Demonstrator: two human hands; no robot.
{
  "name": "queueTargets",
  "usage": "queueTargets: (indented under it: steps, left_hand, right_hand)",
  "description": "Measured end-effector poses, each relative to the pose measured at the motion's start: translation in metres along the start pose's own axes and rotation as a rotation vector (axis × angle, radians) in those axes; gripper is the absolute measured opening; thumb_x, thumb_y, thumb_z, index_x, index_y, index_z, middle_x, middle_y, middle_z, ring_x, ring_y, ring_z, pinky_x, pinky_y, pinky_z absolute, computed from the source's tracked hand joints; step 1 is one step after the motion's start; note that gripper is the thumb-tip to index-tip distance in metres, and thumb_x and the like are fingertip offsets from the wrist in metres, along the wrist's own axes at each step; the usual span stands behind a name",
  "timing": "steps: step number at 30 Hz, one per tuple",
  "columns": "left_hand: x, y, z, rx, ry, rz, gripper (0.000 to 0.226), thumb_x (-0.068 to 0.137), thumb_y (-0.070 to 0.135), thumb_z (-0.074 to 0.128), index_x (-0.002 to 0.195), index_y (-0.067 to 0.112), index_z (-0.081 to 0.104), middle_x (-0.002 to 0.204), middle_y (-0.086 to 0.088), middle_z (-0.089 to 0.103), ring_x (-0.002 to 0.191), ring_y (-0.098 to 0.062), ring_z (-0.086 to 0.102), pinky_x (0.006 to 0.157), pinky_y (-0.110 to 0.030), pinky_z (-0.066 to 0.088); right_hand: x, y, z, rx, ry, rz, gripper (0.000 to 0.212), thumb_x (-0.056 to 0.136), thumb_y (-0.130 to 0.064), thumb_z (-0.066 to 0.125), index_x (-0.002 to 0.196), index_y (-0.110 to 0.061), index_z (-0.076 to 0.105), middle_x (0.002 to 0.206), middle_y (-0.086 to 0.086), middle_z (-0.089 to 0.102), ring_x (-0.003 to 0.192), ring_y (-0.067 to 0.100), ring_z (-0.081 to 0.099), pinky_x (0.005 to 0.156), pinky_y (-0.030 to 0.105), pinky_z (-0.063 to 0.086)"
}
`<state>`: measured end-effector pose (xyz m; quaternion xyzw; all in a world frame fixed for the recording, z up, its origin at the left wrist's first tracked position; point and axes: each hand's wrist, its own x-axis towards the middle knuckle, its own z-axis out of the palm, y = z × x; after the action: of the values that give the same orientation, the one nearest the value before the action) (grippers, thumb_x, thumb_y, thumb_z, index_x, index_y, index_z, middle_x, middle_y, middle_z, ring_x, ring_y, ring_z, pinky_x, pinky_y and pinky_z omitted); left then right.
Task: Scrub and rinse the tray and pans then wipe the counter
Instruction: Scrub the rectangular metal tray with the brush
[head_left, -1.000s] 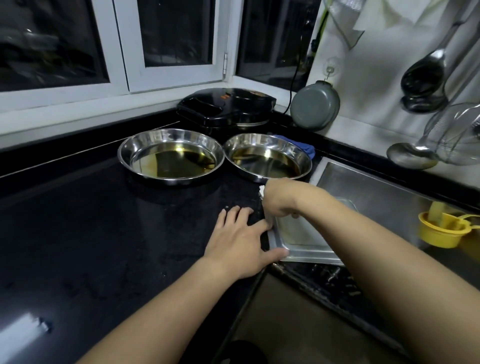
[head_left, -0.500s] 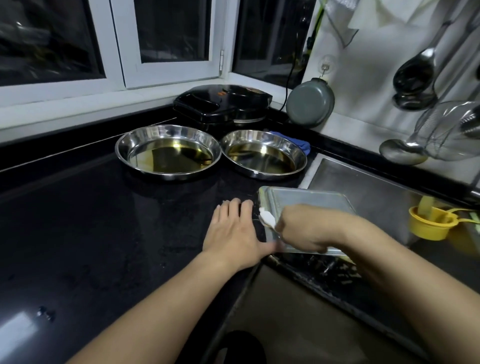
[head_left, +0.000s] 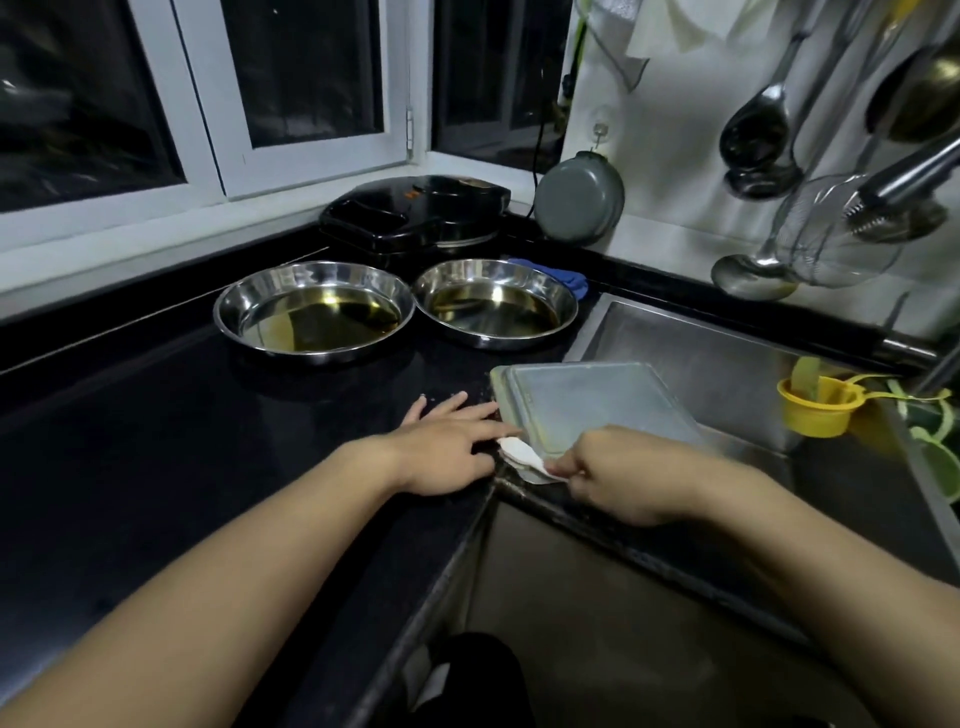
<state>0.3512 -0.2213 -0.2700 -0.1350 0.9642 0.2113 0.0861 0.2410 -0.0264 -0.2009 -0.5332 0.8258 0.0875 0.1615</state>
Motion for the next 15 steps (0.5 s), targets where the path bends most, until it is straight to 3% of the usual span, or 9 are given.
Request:
queueTargets:
  steps: [3, 6, 9, 12, 15]
  left_hand:
    - [0.001, 0.003, -0.007, 0.102, 0.0, 0.067, 0.059, 0.1, 0.025, 0.042, 0.154, 0.05, 0.034, 0.168, 0.025, 0.007, 0.155, -0.004, -0.011, 0.125, -0.055, -0.001]
    - [0.005, 0.009, -0.013, 0.192, 0.029, 0.118, 0.061, 0.1, 0.015, 0.04, 0.154, 0.043, 0.04, 0.166, 0.025, 0.018, 0.155, 0.001, 0.001, 0.125, -0.037, 0.009]
    - [0.006, 0.012, -0.011, 0.219, 0.04, 0.113, 0.064, 0.098, 0.012, 0.039, 0.155, 0.041, 0.038, 0.164, 0.025, 0.023, 0.153, 0.002, 0.012, 0.123, -0.028, 0.011]
    - [0.006, 0.011, -0.005, 0.206, 0.079, 0.11, 0.062, 0.099, 0.013, 0.04, 0.156, 0.038, 0.04, 0.164, 0.024, 0.026, 0.153, 0.002, 0.015, 0.122, -0.022, 0.008]
    - [0.01, 0.01, -0.003, 0.208, 0.116, 0.118, 0.058, 0.1, 0.013, 0.041, 0.154, 0.035, 0.043, 0.162, 0.021, 0.031, 0.152, 0.0, 0.02, 0.121, -0.018, 0.006]
  right_hand:
    - [-0.011, 0.014, 0.011, -0.07, 0.069, -0.054, 0.042, 0.103, -0.034, 0.044, 0.143, -0.046, 0.05, 0.127, 0.005, 0.066, 0.113, 0.028, 0.059, 0.09, 0.034, 0.046]
    - [-0.019, 0.023, 0.026, -0.12, 0.167, -0.113, 0.044, 0.103, -0.036, 0.041, 0.145, -0.051, 0.042, 0.121, 0.005, 0.068, 0.109, 0.028, 0.061, 0.088, 0.038, 0.05]
    - [-0.04, 0.042, 0.032, -0.18, 0.224, -0.137, 0.047, 0.105, -0.034, 0.039, 0.147, -0.056, 0.036, 0.118, -0.002, 0.066, 0.109, 0.022, 0.061, 0.088, 0.036, 0.049]
    - [-0.055, 0.074, 0.03, -0.216, 0.229, -0.032, 0.053, 0.105, -0.03, 0.039, 0.146, -0.063, 0.03, 0.123, -0.006, 0.06, 0.114, 0.018, 0.059, 0.086, 0.033, 0.045]
    - [-0.041, 0.065, 0.03, -0.248, 0.277, -0.057, 0.056, 0.105, -0.026, 0.037, 0.149, -0.059, 0.028, 0.106, -0.006, 0.048, 0.105, 0.022, 0.06, 0.076, 0.033, 0.038]
